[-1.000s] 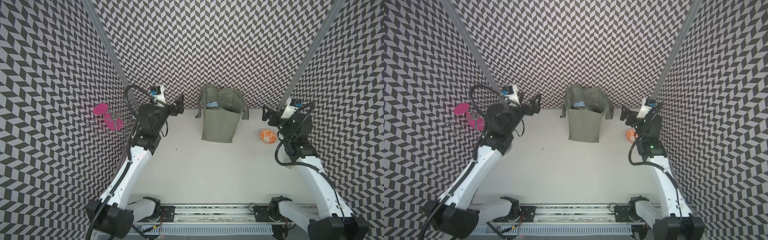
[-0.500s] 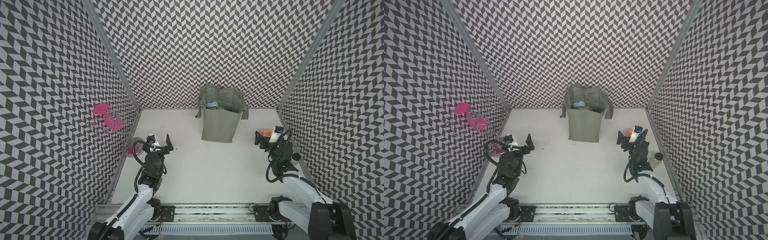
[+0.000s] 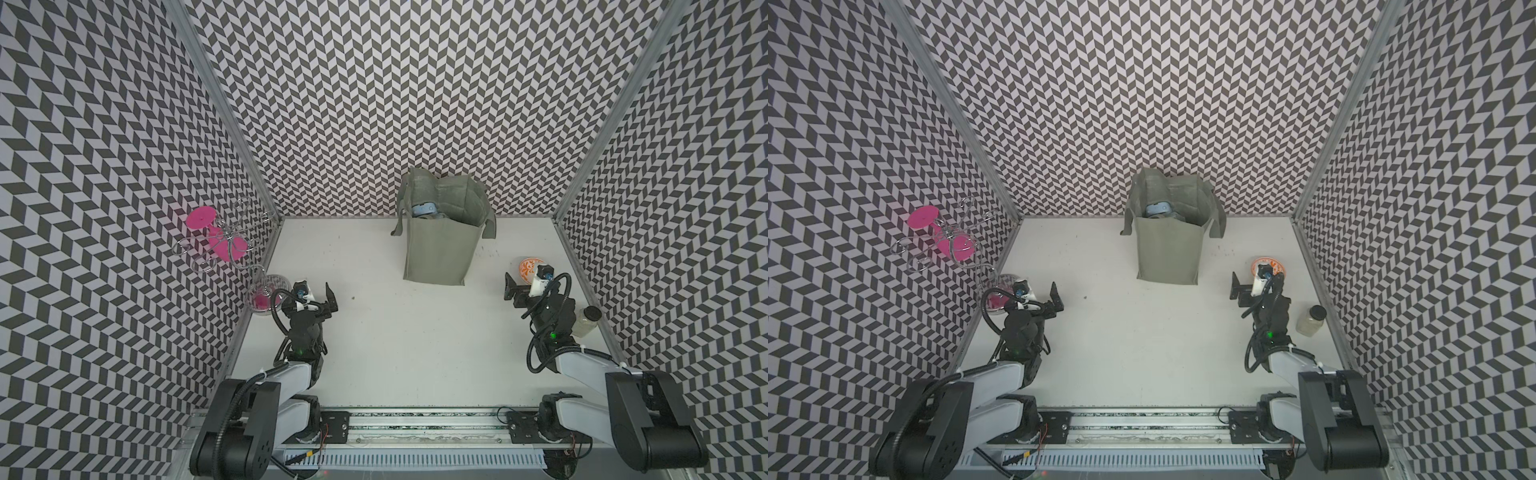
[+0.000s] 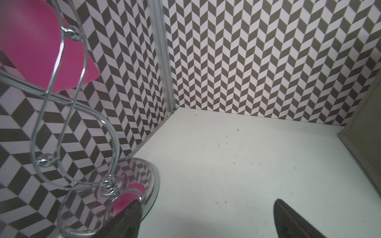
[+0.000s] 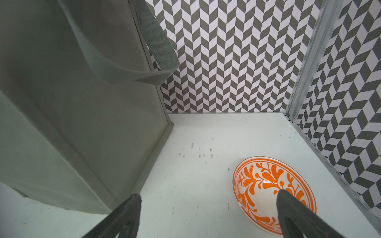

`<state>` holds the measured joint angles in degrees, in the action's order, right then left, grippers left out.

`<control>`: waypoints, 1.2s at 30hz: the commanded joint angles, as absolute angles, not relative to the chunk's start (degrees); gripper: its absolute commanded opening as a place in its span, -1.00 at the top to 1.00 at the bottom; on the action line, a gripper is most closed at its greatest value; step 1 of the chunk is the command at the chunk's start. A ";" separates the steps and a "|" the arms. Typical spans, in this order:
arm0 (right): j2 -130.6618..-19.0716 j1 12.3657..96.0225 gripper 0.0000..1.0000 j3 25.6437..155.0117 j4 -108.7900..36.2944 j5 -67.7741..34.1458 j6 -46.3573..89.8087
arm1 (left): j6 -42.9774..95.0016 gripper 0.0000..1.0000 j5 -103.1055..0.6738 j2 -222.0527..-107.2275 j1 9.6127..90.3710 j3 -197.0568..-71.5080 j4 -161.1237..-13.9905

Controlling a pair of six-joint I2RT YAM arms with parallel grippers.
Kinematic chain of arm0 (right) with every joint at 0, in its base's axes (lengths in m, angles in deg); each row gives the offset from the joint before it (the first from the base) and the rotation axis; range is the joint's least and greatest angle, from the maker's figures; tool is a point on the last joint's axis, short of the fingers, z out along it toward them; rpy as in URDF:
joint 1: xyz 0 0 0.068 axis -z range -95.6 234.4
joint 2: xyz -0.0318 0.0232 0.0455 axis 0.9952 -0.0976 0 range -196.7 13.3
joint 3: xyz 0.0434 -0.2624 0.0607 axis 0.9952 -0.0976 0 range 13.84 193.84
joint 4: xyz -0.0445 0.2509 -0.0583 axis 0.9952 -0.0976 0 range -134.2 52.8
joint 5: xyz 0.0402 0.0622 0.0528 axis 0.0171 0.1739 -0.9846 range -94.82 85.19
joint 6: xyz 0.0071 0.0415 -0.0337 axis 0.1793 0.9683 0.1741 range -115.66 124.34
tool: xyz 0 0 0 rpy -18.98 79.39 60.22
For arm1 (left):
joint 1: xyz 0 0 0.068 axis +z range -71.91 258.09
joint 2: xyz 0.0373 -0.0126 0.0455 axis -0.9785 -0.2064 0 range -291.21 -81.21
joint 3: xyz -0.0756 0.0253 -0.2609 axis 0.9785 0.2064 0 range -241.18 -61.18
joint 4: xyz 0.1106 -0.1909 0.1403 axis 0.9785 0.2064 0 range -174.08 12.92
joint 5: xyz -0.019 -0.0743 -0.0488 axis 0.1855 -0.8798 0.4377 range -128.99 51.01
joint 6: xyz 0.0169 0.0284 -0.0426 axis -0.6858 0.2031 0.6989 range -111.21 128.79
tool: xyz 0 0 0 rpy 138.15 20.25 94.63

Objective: Put the alarm clock into the canvas bag
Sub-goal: Reset both arms

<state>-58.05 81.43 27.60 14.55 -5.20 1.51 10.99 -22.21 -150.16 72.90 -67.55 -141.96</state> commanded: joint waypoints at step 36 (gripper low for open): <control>-76.35 81.53 -0.99 27.81 38.99 -1.83 3.21 | 10.10 -0.98 -27.07 -170.42 75.54 -74.54 -158.22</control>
